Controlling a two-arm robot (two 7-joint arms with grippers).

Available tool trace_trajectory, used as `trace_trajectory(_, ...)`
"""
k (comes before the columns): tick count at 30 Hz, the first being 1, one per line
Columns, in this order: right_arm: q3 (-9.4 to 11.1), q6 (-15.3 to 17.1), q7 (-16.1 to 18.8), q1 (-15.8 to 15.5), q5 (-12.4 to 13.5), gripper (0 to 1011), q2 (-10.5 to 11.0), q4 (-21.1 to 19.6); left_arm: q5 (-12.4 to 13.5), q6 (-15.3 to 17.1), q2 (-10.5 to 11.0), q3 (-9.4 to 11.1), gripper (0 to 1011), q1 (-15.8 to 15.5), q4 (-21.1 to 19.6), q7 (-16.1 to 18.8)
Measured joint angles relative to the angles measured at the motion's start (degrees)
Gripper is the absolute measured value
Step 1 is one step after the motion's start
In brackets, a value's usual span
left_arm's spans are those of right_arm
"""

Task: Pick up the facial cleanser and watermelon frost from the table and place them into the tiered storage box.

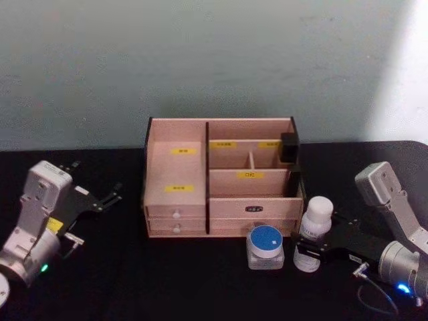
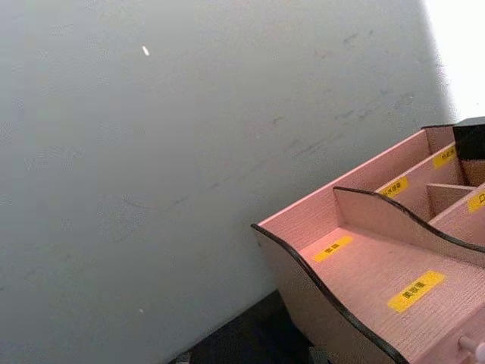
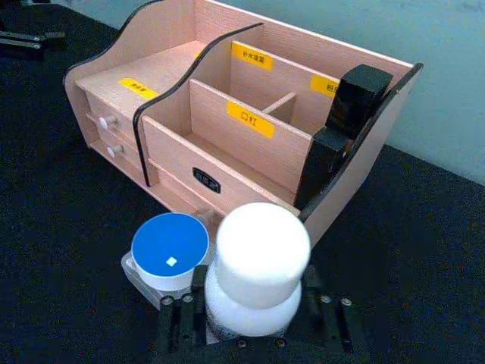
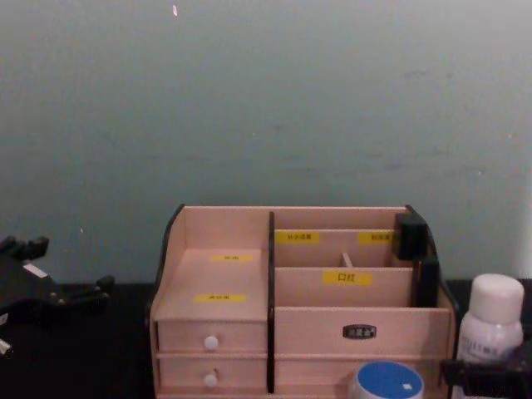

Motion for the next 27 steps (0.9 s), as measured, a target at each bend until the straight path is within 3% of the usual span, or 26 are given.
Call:
trace_trajectory(7, 0.0, 0.0, 0.0, 0.0, 0.1, 596, 0.0, 0.0, 0.0, 0.0, 0.0, 0.0, 1001, 0.0, 0.0, 0.0)
trace_trajectory(16, 0.1, 0.0, 0.0, 0.0, 0.1, 596, 0.0, 0.0, 0.0, 0.0, 0.0, 0.0, 1001, 0.0, 0.0, 0.0)
trace_trajectory(27, 2.5, 0.2, 1.2, -2.7, 2.8, 596, 1.5, -3.9, 0.0, 0.0, 0.0, 0.0, 1001, 0.0, 0.0, 0.0)
